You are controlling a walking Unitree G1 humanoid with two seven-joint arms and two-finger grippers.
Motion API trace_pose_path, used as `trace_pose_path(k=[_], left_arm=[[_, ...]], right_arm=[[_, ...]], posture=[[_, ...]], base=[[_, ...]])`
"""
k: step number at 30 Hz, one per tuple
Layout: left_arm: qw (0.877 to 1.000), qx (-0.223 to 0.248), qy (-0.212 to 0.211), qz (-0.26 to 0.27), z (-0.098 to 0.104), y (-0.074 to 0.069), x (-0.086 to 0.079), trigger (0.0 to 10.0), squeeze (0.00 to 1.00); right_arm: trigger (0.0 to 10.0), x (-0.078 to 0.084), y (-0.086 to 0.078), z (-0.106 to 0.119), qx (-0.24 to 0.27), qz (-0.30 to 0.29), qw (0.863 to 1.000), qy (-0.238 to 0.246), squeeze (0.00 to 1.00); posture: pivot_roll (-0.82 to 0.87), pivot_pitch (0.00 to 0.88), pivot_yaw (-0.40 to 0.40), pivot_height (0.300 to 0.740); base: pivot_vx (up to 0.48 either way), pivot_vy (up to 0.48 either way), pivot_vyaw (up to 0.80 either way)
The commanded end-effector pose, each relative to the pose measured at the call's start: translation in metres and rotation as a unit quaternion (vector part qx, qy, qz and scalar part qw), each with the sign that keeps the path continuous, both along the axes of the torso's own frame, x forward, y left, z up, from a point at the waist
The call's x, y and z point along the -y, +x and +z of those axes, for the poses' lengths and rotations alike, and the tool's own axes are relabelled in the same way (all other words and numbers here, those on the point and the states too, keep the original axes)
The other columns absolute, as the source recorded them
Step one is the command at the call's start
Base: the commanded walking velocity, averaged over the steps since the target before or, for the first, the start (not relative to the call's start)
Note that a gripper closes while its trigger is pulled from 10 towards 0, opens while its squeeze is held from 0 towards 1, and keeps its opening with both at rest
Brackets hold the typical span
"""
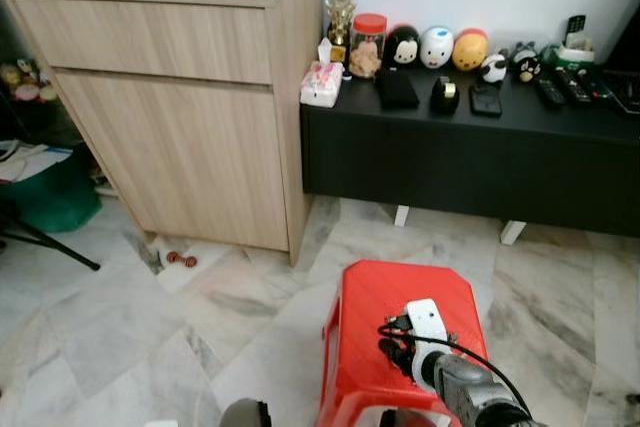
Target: Hang keys on a hook
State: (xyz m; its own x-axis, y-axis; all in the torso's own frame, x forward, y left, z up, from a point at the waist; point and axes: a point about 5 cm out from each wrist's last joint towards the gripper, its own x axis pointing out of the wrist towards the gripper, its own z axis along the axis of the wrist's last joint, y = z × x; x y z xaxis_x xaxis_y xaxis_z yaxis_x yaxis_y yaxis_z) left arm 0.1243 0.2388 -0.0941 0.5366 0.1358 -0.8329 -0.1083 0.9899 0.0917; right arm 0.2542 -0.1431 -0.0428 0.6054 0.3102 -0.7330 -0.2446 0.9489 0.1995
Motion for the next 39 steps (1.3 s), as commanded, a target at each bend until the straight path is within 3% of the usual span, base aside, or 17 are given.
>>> trace_pose_path(k=[1,8,29,30,31,32,39], left_arm=[[1.000,-0.002,-0.002,0.001,-0.001,-0.004,0.001,10.0,0.00],[1.000,-0.005,-0.003,-0.001,-0.004,-0.011,0.004,10.0,0.00],[1.000,-0.011,-0.001,-0.002,-0.007,-0.032,0.004,10.0,0.00],[1.000,-0.012,0.000,-0.002,-0.007,-0.034,0.004,10.0,0.00],[1.000,-0.012,0.000,-0.002,-0.007,-0.034,0.004,10.0,0.00],[1.000,-0.012,0.001,-0.002,-0.007,-0.034,0.003,10.0,0.00],[1.000,-0.013,0.003,-0.002,-0.007,-0.033,0.002,10.0,0.00]], right_arm=[[10.0,-0.002,0.000,0.000,-0.006,0.002,1.000,0.003,0.00],[10.0,0.006,-0.002,-0.002,0.012,-0.017,0.999,-0.036,0.00],[10.0,-0.002,-0.007,-0.005,0.035,0.019,0.999,-0.036,0.00],[4.7,-0.002,-0.006,-0.004,0.039,0.027,0.998,-0.044,0.00],[4.7,-0.002,-0.006,-0.004,0.040,0.028,0.998,-0.045,0.00],[0.0,-0.002,-0.006,-0.004,0.041,0.028,0.998,-0.048,0.00],[0.0,-0.001,-0.002,-0.001,0.049,0.023,0.997,-0.047,0.00]], posture=[[0.04,0.065,-0.048,0.632],[0.05,0.108,-0.058,0.632],[0.07,0.194,-0.066,0.632],[0.07,0.194,-0.066,0.632],[0.07,0.194,-0.066,0.632],[0.08,0.194,-0.066,0.632],[0.07,0.185,-0.064,0.632]], base=[[0.000,0.000,0.00],[0.000,0.000,0.00],[0.000,0.000,0.00],[0.000,0.000,0.00],[0.000,0.000,0.00],[0.000,0.000,0.00],[0.000,0.000,0.00]])
